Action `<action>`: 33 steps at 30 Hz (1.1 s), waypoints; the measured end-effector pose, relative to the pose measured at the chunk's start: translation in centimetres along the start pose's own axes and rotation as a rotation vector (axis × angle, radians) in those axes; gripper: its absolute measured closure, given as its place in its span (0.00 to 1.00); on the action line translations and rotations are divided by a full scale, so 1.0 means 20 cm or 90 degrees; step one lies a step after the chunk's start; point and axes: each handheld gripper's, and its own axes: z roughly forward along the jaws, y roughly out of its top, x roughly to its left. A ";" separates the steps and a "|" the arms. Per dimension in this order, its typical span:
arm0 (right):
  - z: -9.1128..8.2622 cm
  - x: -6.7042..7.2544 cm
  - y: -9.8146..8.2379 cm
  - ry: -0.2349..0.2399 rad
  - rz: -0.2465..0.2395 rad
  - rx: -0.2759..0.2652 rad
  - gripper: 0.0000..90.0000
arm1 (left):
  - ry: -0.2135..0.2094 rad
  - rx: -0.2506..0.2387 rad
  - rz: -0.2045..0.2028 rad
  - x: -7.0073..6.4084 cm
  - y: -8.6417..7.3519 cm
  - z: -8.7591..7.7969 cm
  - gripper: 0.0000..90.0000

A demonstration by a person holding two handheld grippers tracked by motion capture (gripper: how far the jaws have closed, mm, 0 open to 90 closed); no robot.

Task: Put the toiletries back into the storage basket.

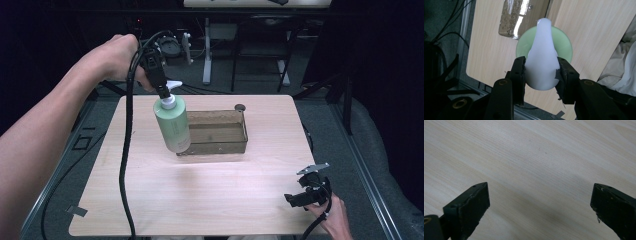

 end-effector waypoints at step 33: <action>0.00 0.00 -0.01 0.002 -0.001 0.003 0.03 | 0.030 -0.002 -0.020 0.17 0.16 0.03 0.70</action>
